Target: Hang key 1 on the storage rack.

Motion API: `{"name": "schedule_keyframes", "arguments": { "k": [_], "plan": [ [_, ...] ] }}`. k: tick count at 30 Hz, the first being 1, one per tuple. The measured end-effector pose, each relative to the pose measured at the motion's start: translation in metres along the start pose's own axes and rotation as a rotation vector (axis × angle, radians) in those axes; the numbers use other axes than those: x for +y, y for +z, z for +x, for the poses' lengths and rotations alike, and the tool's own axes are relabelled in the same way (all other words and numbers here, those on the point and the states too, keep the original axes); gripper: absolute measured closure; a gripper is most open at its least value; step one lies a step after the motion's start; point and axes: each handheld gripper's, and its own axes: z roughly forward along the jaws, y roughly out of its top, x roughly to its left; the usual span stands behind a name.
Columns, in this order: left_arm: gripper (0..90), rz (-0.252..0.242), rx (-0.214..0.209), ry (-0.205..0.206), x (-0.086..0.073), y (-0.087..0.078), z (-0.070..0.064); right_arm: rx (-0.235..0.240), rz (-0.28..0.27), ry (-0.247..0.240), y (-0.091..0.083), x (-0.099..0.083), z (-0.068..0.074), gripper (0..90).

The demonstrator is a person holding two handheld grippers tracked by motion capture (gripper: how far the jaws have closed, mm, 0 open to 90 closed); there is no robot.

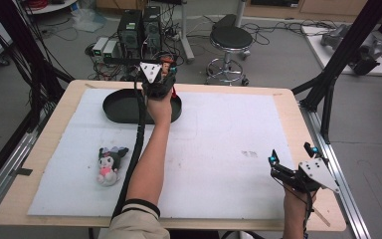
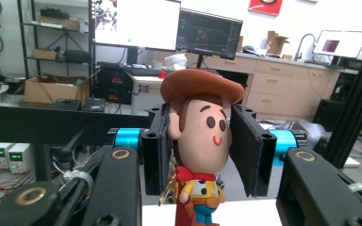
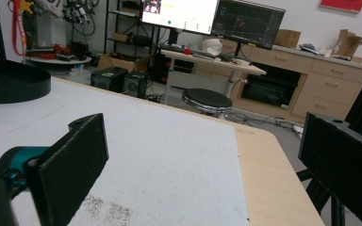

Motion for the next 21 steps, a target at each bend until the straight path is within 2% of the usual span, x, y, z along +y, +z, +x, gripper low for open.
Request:
{"name": "schedule_keyframes", "arguments": {
  "k": [12,21],
  "plan": [
    [59.5,0.016,0.026,0.018,-0.0019,0.0046,0.0062,0.002,-0.003,0.002,0.0002,0.0001,0.0003,1.3],
    [59.4,0.007,0.034,0.025,-0.0022,0.0057,0.0099,0.002,-0.011,0.004,0.0001,0.0002,0.0001,1.3]
  ]
}}
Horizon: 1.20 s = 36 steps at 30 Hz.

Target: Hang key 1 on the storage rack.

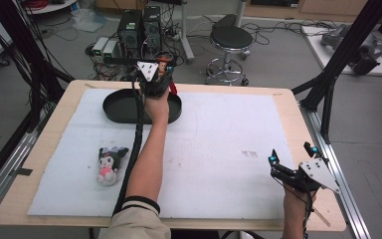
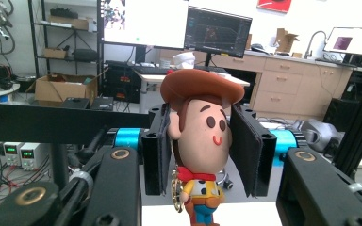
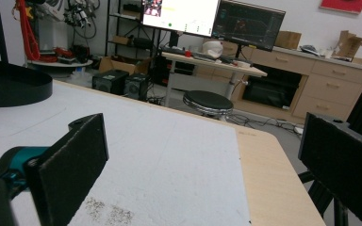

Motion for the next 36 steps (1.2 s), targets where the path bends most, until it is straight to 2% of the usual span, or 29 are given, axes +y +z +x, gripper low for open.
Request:
{"name": "schedule_keyframes", "arguments": {
  "k": [7,12,18,20,23,25,30,32,34,36],
  "plan": [
    [59.0,-0.001,0.009,0.004,0.0,0.001,0.002,0.001,-0.002,0.004,0.0,0.0,0.0,1.3],
    [57.9,0.009,0.019,-0.01,-0.002,0.002,0.004,0.002,-0.001,0.004,0.0,0.0,0.0,1.3],
    [51.0,-0.02,0.028,-0.022,0.002,0.0,0.006,0.002,-0.001,0.005,0.0,0.0,0.0,1.3],
    [46.8,-0.019,0.036,-0.014,0.003,-0.001,0.007,0.002,-0.001,0.004,0.0,0.0,0.0,1.3],
    [36.7,-0.016,0.032,-0.032,0.005,-0.002,0.009,0.002,0.0,0.006,0.0,0.0,0.001,1.3],
    [33.5,-0.014,0.023,-0.036,0.006,-0.004,0.009,0.003,-0.003,0.002,0.0,0.001,0.001,1.3],
    [16.4,-0.027,-0.017,-0.011,0.012,-0.009,0.004,0.002,0.0,0.006,0.0,0.001,0.001,1.3],
    [13.2,-0.025,-0.014,-0.002,0.014,-0.012,0.002,0.003,-0.002,0.009,0.0,0.001,0.0,1.3],
    [6.2,-0.021,-0.009,0.0,0.016,-0.015,0.0,0.003,-0.003,0.009,0.0,0.001,0.0,1.3],
    [4.8,-0.032,-0.017,0.005,0.017,-0.019,-0.001,0.007,0.0,0.0,0.0,0.0,0.0,1.3]
  ]
}}
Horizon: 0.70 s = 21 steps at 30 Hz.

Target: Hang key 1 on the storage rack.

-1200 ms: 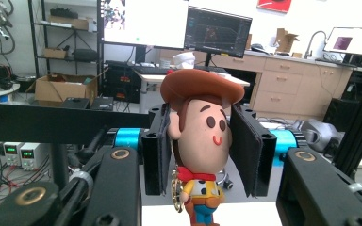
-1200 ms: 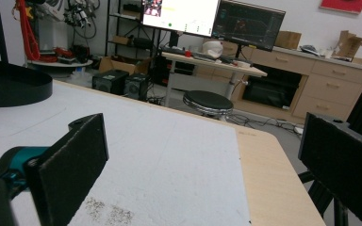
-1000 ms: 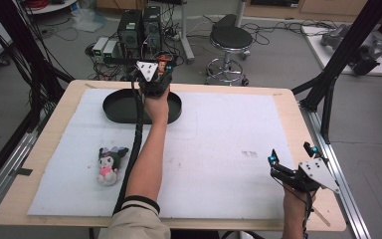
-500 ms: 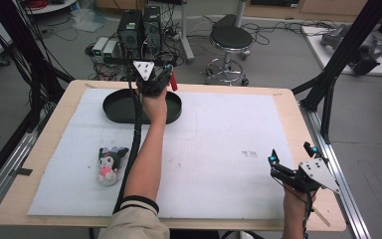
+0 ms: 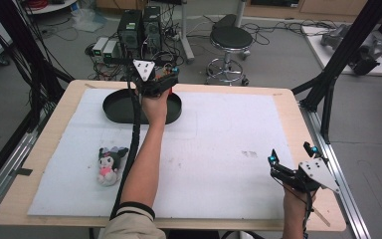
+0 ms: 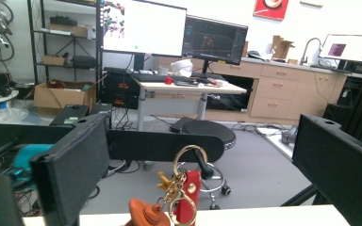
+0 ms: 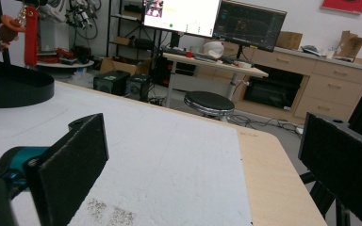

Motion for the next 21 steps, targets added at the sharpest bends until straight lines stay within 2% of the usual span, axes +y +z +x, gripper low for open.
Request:
{"name": "schedule_keyframes", "arguments": {
  "k": [3,9,16,21],
  "plan": [
    [1.7,0.005,-0.008,0.001,0.002,-0.006,0.001,0.001,-0.001,0.003,0.0,0.0,0.0,1.3],
    [1.7,-0.003,-0.004,-0.003,0.008,-0.021,0.008,0.003,-0.002,0.018,-0.001,0.0,0.0,1.3],
    [1.7,-0.038,0.0,0.016,0.02,-0.042,0.014,0.003,-0.012,0.025,-0.002,0.001,0.0,1.3],
    [1.7,-0.045,0.01,0.03,0.024,-0.056,0.021,0.008,-0.019,0.026,-0.002,0.002,0.002,1.3]
  ]
}}
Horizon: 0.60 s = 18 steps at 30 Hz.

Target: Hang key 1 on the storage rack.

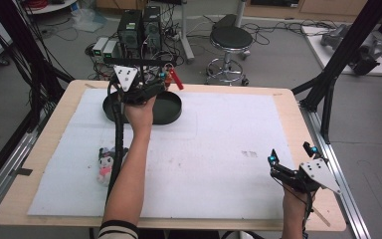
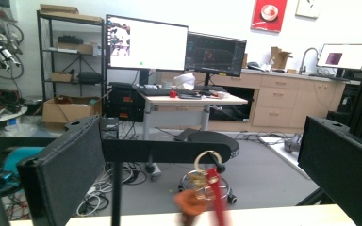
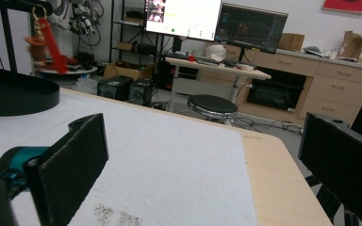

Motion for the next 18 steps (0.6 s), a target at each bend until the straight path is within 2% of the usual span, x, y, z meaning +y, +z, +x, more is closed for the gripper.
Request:
{"name": "schedule_keyframes", "arguments": {
  "k": [3,18],
  "plan": [
    [1.7,0.0,0.005,0.013,0.001,-0.008,0.004,0.002,-0.002,0.002,0.0,0.001,0.001,1.3],
    [1.7,0.012,0.007,0.018,0.007,-0.049,0.025,0.011,-0.004,0.0,0.0,0.002,0.003,1.3]
  ]
}}
